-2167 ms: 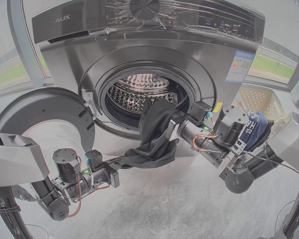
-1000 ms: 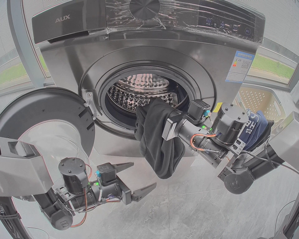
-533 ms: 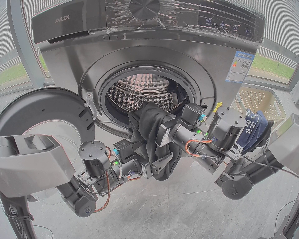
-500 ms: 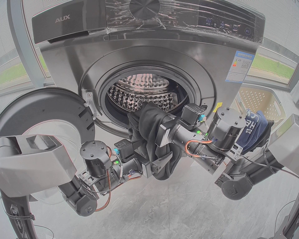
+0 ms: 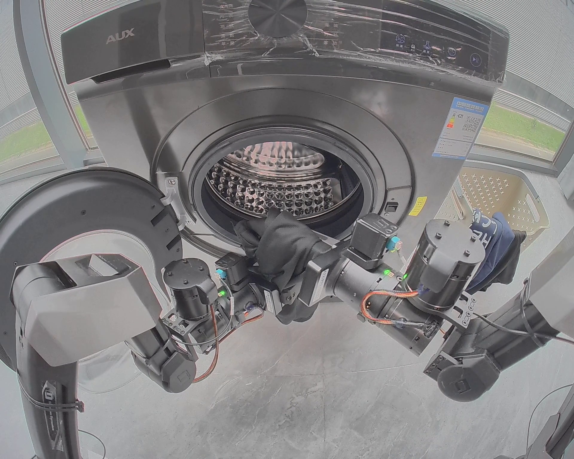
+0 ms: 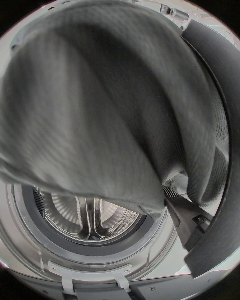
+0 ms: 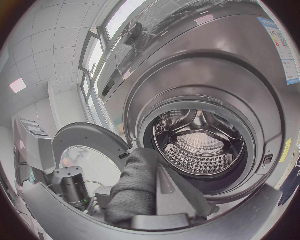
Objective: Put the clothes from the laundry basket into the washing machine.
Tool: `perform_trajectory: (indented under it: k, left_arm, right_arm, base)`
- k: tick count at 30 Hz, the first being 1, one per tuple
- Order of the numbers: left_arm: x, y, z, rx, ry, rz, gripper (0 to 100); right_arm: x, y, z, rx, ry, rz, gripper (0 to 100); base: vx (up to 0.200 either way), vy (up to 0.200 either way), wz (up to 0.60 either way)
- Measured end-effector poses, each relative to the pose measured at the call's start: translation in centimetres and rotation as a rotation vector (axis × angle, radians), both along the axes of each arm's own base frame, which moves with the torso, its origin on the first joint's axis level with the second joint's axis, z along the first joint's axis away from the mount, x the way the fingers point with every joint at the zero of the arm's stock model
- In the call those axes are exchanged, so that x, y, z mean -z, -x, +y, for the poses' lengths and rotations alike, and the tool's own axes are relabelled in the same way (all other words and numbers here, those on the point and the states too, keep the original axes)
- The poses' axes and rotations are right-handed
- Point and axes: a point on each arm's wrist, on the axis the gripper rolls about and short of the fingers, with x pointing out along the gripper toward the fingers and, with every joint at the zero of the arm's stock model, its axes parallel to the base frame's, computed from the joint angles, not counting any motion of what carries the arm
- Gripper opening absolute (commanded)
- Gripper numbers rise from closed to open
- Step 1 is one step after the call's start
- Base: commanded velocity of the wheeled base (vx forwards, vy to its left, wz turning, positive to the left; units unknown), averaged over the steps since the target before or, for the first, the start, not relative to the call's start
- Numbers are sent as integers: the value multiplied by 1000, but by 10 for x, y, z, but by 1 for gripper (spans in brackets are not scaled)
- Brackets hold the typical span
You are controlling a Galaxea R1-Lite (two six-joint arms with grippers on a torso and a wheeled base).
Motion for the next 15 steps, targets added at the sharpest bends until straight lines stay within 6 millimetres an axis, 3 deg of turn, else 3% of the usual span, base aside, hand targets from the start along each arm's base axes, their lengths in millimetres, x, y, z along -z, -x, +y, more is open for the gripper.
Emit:
perform_trajectory:
  k: [11, 12, 15]
  left_arm:
    - [9, -15, 3, -46, -1, -5, 100]
    - [9, -16, 3, -52, 1, -8, 0]
    - [6, -19, 2, -62, 9, -19, 0]
  right_arm:
    - [-2, 8, -6, -5, 2, 4, 0]
    - [-2, 8, -7, -5, 3, 6, 0]
    - [-1, 9, -8, -4, 6, 8, 0]
  base:
    - [0, 0, 0]
    - [0, 0, 0]
    - [0, 0, 0]
